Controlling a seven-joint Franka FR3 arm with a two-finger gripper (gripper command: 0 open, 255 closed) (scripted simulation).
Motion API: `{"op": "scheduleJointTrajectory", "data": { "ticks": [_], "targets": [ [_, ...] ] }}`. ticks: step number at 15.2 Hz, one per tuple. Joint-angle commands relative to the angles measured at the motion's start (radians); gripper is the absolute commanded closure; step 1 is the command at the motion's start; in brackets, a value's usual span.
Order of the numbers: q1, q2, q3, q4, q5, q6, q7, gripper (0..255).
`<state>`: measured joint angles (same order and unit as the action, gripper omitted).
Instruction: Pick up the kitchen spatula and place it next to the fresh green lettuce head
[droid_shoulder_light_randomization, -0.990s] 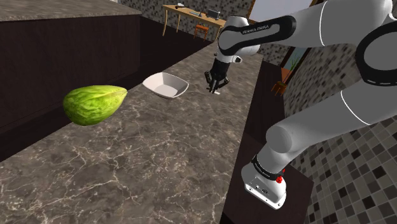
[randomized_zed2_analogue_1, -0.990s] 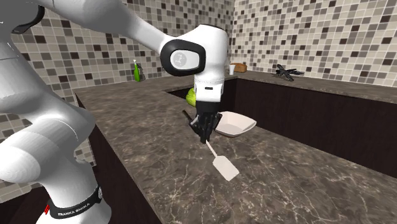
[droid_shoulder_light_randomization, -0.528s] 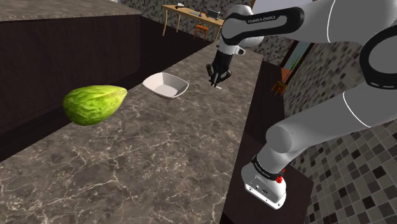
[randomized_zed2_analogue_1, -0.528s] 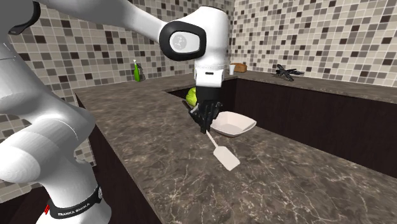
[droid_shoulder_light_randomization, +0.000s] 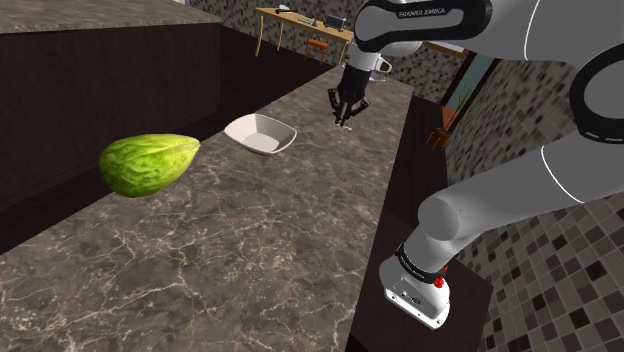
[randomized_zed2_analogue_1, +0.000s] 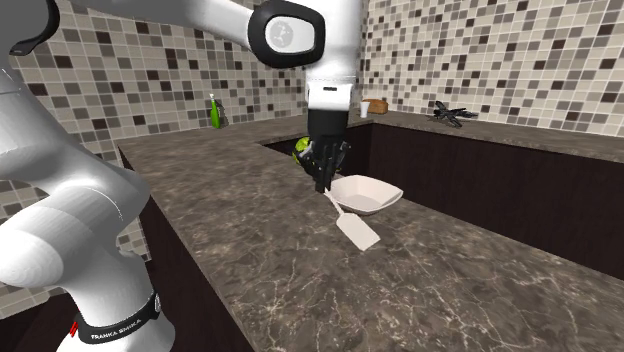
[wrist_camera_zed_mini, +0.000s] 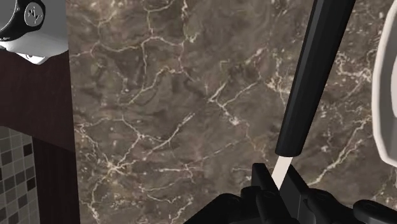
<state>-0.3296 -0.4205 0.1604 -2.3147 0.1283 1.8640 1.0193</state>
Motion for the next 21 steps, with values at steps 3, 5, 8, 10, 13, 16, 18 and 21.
{"op": "scheduleJointTrajectory", "data": {
  "ticks": [3,5,8,10,13,16,18,21],
  "targets": [
    [0.000,-0.010,-0.003,0.047,-0.002,-0.058,0.004,255],
    [-0.001,-0.012,-0.004,0.073,-0.003,-0.085,0.005,255],
    [-0.002,-0.012,-0.007,0.113,-0.005,-0.125,0.008,255],
    [-0.002,-0.012,-0.008,0.135,-0.006,-0.147,0.009,255],
    [0.027,-0.034,0.042,0.120,0.021,-0.147,0.078,255],
    [0.056,-0.047,0.095,0.114,0.049,-0.146,0.148,255],
    [0.074,-0.050,0.131,0.116,0.067,-0.144,0.196,255],
    [0.100,-0.047,0.187,0.127,0.092,-0.140,0.269,255]
  ]
}}
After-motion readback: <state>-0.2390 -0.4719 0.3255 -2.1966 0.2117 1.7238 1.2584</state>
